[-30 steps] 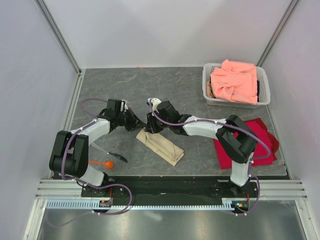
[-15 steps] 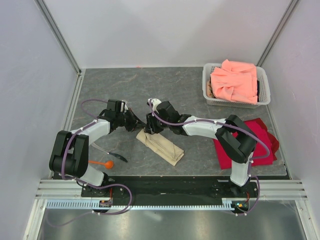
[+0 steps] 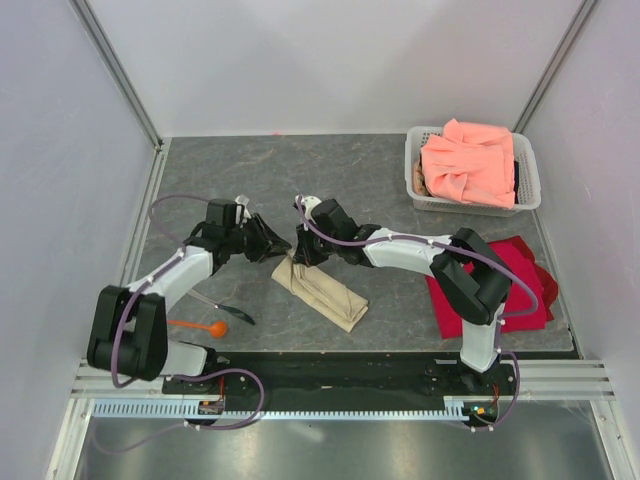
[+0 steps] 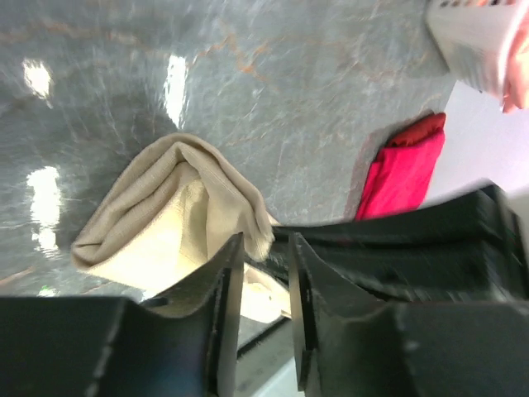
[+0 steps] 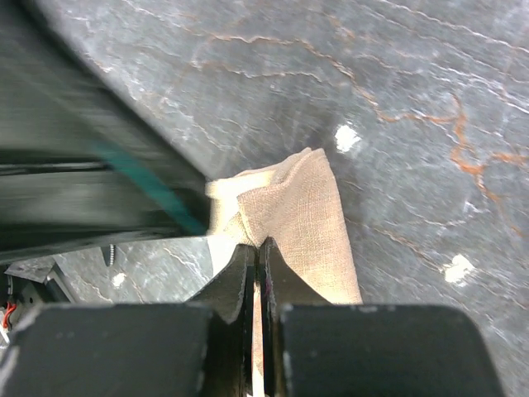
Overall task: Fold the napkin into a case and place the utensils inside
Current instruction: Pick up the top corner of the smaller rectangle folded napkin from the center of the board, then stuff the top corner of the smaller-rectangle-folded napkin into the folded napkin.
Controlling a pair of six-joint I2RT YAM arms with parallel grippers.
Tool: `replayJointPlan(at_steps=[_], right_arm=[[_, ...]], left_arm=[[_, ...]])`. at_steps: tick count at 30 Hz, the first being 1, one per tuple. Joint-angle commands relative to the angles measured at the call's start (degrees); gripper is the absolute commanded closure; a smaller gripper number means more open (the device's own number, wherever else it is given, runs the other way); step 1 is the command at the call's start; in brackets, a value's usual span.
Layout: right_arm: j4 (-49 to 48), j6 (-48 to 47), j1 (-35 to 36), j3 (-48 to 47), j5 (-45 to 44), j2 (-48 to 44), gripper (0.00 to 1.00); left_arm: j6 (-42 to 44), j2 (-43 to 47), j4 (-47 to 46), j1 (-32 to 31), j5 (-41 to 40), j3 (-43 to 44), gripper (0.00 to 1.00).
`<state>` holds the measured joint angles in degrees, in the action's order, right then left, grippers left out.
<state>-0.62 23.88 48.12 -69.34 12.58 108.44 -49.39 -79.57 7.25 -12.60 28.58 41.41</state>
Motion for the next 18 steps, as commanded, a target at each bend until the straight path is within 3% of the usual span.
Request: replayJointPlan(at_steps=[1, 6, 18], right_arm=[[5.01, -0.85, -0.57, -3.43, 0.34, 0.36, 1.0], [6.16, 0.2, -1.01, -4.22, 1.65, 0.72, 1.0], [6.42, 2.66, -2.15, -4.84, 4.12, 0.54, 1.0]], left_arm=[[6.49, 6.09, 2.5, -0.84, -8.17, -1.15, 0.64], [8.16, 5.92, 6.11, -3.91, -12.75, -1.51, 0.78], [6.5, -1.55, 12.97, -20.43, -31.3, 4.47, 0.82]])
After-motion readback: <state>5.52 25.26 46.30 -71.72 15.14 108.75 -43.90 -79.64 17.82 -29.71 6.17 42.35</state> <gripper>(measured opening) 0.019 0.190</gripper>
